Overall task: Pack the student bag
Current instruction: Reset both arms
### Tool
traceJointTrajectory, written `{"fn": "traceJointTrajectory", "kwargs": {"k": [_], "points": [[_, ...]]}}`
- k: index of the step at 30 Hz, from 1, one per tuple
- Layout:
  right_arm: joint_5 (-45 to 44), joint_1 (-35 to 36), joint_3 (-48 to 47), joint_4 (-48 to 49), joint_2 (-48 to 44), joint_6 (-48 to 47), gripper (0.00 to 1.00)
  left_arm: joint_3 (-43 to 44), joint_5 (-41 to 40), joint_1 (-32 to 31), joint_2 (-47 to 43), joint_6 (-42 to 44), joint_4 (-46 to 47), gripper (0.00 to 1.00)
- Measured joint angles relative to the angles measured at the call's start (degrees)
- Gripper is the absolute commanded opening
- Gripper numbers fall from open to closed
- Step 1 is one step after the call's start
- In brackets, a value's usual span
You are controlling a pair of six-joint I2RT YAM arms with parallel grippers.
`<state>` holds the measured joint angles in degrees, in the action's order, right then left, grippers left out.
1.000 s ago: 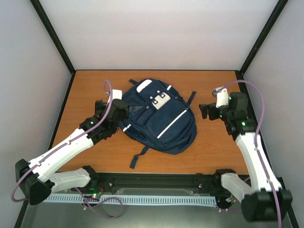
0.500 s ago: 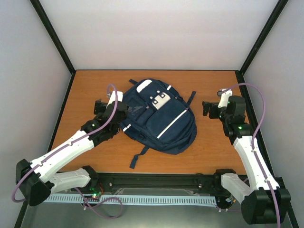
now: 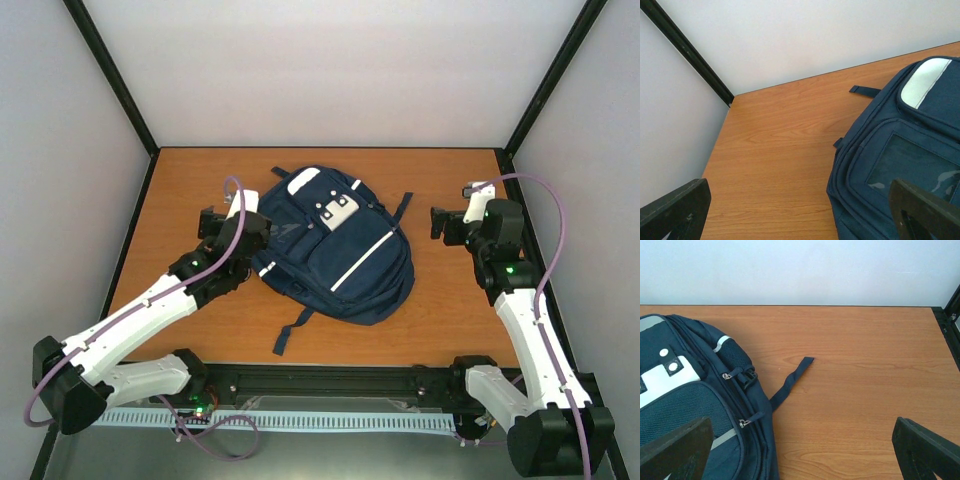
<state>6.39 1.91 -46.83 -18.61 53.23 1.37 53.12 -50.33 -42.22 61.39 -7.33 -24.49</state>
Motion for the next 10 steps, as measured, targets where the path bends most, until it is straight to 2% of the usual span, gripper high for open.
{"fn": "traceJointTrajectory", "kwargs": {"k": [10], "points": [[1.38,0.0,0.02,0.0,0.0,-0.42,1.0,0.72,1.55,0.0,-0.07,-1.14,-0.83,1.0]]}}
